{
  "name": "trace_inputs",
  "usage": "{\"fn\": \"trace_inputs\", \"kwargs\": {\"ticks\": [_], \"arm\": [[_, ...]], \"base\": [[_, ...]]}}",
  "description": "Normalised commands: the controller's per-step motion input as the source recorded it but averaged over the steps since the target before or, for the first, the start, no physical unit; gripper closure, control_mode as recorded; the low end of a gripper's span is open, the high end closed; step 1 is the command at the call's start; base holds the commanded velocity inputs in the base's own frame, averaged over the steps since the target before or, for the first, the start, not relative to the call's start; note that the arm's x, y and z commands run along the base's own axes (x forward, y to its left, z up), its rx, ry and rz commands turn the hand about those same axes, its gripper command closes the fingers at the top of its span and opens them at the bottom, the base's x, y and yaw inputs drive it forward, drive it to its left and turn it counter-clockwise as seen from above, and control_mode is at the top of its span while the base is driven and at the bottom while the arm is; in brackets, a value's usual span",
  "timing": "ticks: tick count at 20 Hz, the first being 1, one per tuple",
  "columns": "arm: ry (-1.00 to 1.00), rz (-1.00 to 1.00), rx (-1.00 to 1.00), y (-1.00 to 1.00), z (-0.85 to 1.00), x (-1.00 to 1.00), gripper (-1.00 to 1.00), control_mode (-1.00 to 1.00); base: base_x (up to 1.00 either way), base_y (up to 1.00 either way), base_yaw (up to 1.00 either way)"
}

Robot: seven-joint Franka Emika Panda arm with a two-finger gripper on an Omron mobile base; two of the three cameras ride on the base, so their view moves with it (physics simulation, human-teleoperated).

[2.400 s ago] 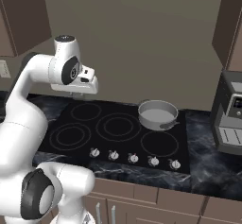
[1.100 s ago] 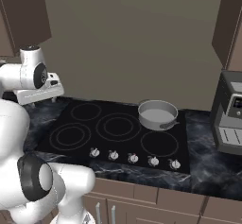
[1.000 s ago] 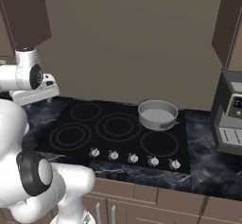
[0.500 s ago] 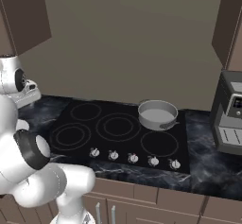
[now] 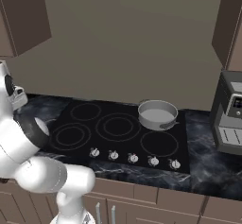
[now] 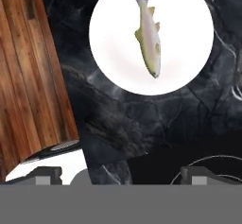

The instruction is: Retrieve the frozen meat and place it in the pot on a burner. Then turn the burner on.

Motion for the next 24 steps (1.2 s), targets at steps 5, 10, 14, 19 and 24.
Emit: {"fn": "trace_inputs", "kwargs": {"ticks": [5,10,14,19,24], "arm": [[0.0,0.05,-0.08,0.44,-0.28,0.0,-1.0,-1.0],[0.0,0.05,-0.01,0.36,-0.25,0.0,-1.0,-1.0],[0.0,0.01,0.0,0.24,-0.12,0.13,-1.0,-1.0],[0.0,0.04,0.0,0.1,-0.29,0.4,-1.0,-1.0],[0.0,0.02,0.0,0.2,-0.24,0.24,-1.0,-1.0]], "base": [[0.0,0.0,0.0],[0.0,0.0,0.0],[0.0,0.0,0.0],[0.0,0.0,0.0],[0.0,0.0,0.0]]}}
